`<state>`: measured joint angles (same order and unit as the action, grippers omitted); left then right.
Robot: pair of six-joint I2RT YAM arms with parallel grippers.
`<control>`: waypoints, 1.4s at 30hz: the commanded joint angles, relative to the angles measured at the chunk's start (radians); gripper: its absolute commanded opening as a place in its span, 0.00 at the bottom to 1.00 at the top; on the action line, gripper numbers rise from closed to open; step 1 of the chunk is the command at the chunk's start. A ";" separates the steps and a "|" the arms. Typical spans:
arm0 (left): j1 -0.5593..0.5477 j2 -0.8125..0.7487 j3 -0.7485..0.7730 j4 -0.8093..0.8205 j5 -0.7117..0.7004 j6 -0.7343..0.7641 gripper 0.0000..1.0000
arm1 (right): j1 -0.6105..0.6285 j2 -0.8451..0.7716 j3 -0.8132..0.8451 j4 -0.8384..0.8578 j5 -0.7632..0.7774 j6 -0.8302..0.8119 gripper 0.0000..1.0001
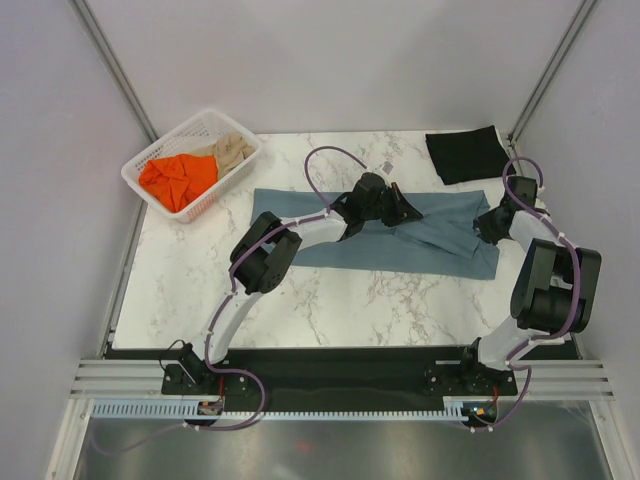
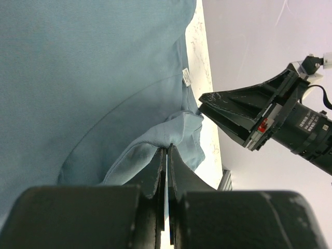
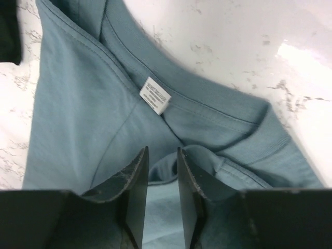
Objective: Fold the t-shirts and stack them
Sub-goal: Fold the tshirt
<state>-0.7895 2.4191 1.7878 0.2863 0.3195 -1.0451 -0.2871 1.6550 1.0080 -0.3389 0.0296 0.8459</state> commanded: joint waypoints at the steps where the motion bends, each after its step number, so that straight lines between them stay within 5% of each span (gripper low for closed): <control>1: 0.001 0.006 0.041 0.027 0.009 0.011 0.02 | 0.003 -0.054 0.012 -0.075 0.064 0.012 0.38; 6: 0.001 0.003 0.035 0.027 0.012 0.013 0.02 | 0.002 -0.063 0.049 -0.138 0.095 0.016 0.49; 22: -0.001 0.001 0.032 0.027 0.016 0.011 0.02 | 0.039 0.000 0.063 -0.140 0.066 0.087 0.49; 26: -0.001 0.002 0.030 0.027 0.020 0.010 0.02 | 0.039 -0.006 0.058 -0.140 0.075 0.094 0.36; 29: -0.002 0.005 0.030 0.027 0.018 0.005 0.02 | 0.039 -0.008 0.061 -0.134 0.075 0.091 0.00; 42: 0.019 -0.029 0.010 0.027 -0.031 -0.030 0.02 | 0.060 0.008 0.205 -0.040 0.067 -0.065 0.00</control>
<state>-0.7845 2.4191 1.7878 0.2863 0.3176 -1.0466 -0.2417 1.6539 1.1328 -0.4557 0.0868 0.8547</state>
